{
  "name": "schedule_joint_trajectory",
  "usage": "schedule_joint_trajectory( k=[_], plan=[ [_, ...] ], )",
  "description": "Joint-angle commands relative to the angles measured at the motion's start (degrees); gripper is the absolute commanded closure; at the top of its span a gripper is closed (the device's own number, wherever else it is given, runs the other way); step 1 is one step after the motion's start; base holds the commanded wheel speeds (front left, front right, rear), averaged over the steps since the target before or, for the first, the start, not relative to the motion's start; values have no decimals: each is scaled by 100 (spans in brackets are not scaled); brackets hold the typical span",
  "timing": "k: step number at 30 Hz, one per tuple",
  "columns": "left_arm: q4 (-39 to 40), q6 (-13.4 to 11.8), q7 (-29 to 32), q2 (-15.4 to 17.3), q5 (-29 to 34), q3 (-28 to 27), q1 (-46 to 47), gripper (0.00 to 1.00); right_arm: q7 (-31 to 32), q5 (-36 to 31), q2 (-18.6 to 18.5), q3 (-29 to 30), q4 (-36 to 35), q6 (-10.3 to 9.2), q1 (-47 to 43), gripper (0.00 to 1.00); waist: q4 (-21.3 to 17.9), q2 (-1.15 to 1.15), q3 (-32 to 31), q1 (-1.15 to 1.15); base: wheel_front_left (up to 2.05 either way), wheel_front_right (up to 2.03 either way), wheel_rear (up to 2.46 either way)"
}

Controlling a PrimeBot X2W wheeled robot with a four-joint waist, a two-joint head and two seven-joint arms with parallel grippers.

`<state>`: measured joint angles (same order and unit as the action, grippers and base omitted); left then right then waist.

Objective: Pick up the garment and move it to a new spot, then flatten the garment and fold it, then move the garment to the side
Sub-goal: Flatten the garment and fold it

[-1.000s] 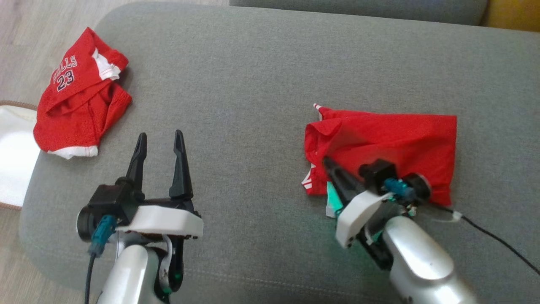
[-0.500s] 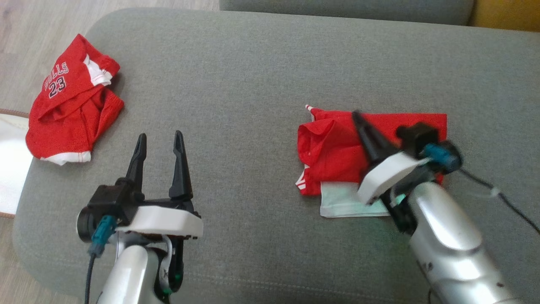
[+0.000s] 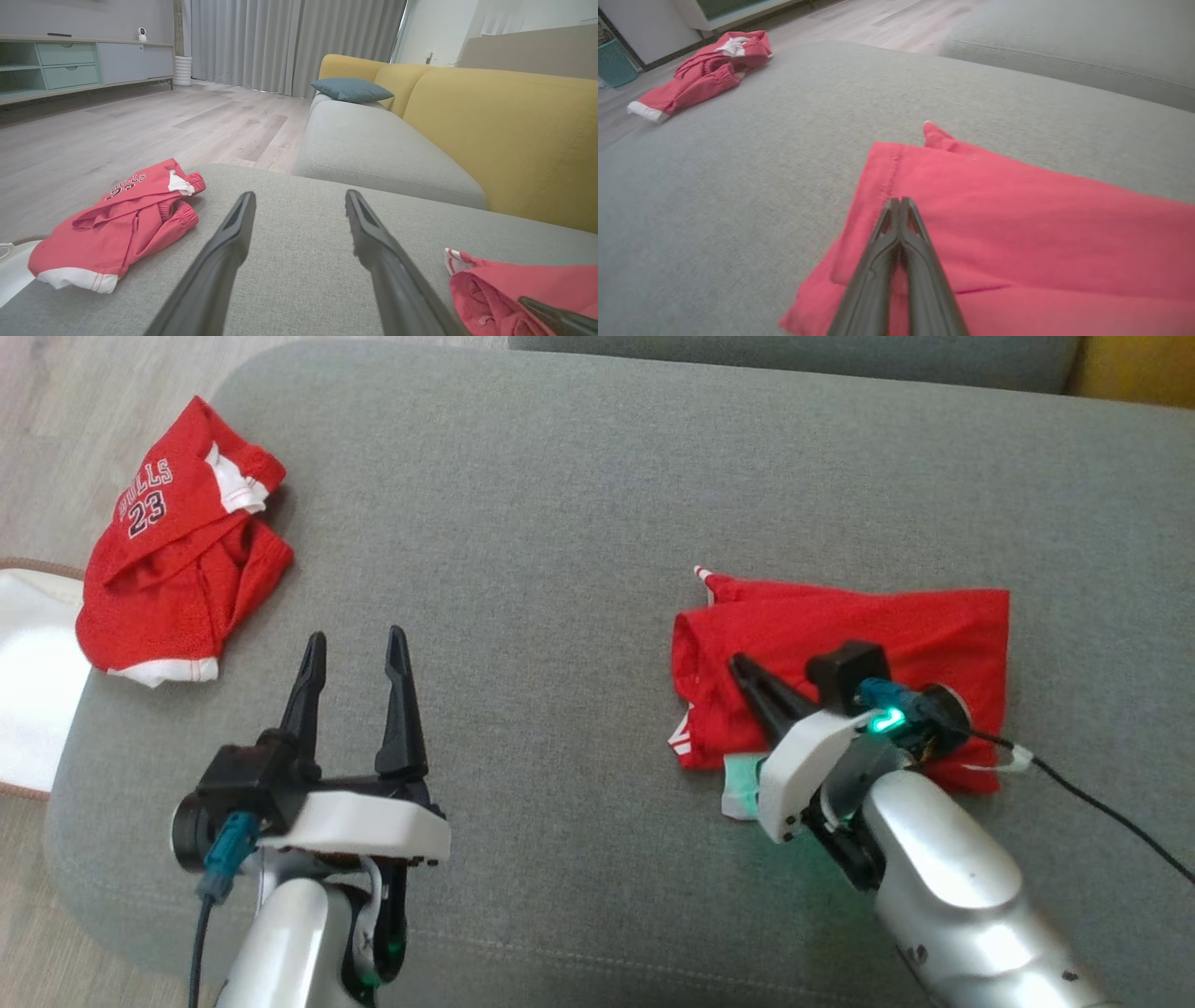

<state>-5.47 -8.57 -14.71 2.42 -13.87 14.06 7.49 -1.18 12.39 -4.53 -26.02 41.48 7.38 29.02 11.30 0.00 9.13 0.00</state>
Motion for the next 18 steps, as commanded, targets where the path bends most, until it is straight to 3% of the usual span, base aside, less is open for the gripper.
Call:
schedule_joint_trajectory(
  k=[1,6,18],
  plan=[
    [169,-18,-29,45,-55,-202,229,0,27,169,37,-256,-184,11,70,100,-7,0,-31,0,0,0,0],
    [183,-38,-29,45,-74,-195,202,0,74,377,-107,-456,-179,11,84,100,-36,0,-47,0,0,0,0],
    [224,-15,-29,45,-135,-80,390,0,134,386,-111,-312,423,11,732,100,204,0,383,0,0,0,0]
  ],
)
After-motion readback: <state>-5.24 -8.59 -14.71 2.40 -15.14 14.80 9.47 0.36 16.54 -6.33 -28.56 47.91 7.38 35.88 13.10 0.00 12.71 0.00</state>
